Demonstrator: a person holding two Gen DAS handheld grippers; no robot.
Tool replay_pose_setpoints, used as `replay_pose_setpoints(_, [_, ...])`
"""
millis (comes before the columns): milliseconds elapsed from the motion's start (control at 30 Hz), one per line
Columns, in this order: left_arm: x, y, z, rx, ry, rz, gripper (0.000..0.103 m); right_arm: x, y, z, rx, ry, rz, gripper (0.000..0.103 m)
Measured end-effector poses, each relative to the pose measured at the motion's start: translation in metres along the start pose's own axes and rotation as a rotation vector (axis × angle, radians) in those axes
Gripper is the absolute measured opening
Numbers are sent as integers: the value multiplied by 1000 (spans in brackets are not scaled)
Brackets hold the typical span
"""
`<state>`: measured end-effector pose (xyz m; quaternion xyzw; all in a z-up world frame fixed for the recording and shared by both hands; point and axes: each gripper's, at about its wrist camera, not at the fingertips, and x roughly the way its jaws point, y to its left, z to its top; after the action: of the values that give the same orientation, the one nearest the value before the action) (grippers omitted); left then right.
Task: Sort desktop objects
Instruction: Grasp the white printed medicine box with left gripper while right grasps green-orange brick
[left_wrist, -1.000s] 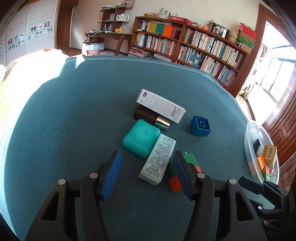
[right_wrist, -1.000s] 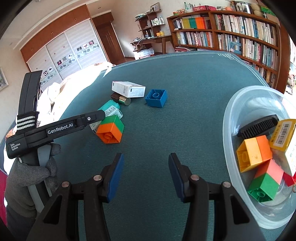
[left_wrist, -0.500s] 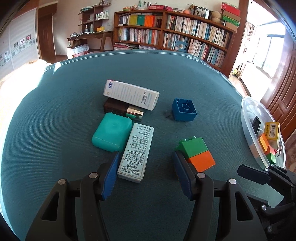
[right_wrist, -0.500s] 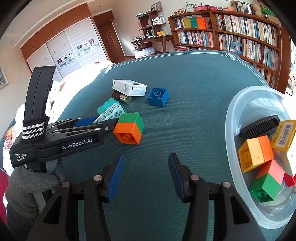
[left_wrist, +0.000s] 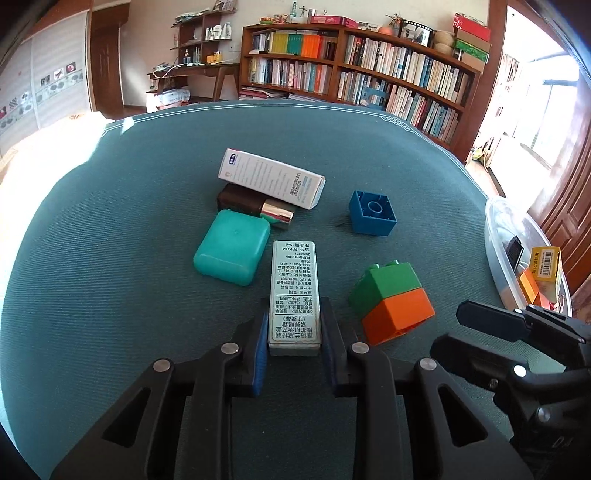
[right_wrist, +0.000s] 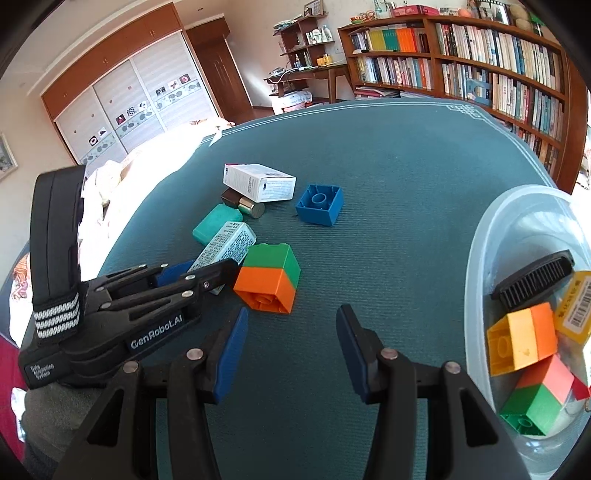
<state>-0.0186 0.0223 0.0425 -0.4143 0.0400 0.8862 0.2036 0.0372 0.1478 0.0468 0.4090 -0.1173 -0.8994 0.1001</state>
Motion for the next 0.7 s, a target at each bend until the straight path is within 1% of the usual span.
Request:
replay_pose_setpoints(100, [-5,3,-8,5,-4,33,27,7,3,7,12,11,29,55])
replay_pose_setpoints(233, [-8,3,-15,19,-10,47,27,18,10,14,-1,15,18,55])
replay_pose_setpoints(400, [-7,8,-14,3,-15,28,27,27,15,17,-33,7,-34,55])
replay_pose_setpoints(567, [-4,7,-10,7,-18,43,28,36,16,17,-57,4,-96,55])
replay_pose_setpoints(700, [-3,7,-9,5,-17,55,28,41,12,18,-52,-1,-112,55])
